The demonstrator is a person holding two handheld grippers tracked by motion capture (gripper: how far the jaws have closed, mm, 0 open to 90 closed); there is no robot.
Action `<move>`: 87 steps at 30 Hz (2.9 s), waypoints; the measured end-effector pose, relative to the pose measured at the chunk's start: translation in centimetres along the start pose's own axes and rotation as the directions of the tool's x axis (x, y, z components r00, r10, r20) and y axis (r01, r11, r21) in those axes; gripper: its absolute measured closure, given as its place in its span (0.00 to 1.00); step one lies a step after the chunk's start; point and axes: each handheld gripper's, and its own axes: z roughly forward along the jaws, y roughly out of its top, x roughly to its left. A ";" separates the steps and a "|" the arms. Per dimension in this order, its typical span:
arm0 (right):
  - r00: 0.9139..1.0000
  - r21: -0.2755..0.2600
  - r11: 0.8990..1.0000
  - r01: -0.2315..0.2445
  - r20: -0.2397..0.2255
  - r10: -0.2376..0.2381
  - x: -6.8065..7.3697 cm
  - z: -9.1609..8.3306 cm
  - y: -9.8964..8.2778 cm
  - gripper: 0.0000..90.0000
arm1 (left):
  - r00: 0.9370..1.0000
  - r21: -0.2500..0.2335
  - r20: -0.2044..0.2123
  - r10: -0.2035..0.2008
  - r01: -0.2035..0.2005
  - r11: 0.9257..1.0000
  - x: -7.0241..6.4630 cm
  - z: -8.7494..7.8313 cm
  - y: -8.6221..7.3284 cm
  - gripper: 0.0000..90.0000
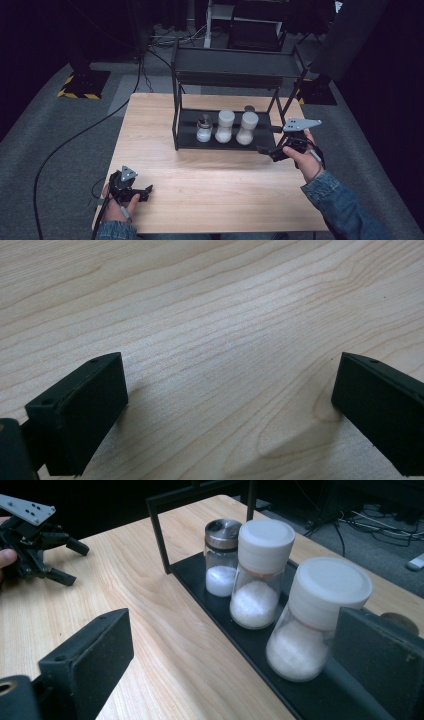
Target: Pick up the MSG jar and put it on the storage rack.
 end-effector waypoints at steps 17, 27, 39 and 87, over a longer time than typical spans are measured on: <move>1.000 0.002 1.000 0.006 0.010 -0.006 0.6 0.3 -2.6 0.03 | 1.000 0.000 0.000 0.000 0.000 1.000 0.0 0.0 0.0 0.02; 1.000 -0.001 1.000 0.010 0.006 -0.010 0.8 0.6 -4.1 0.03 | 1.000 0.000 0.000 0.000 0.000 1.000 0.0 0.0 0.0 0.02; 1.000 0.019 1.000 0.009 -0.011 -0.008 1.0 1.3 -5.8 0.03 | 1.000 0.000 0.001 -0.002 0.002 1.000 0.0 0.0 0.0 0.02; 1.000 0.112 0.994 -0.011 -0.008 0.012 0.9 3.5 -12.5 0.03 | 1.000 0.000 0.000 -0.003 0.003 1.000 0.0 0.0 0.0 0.01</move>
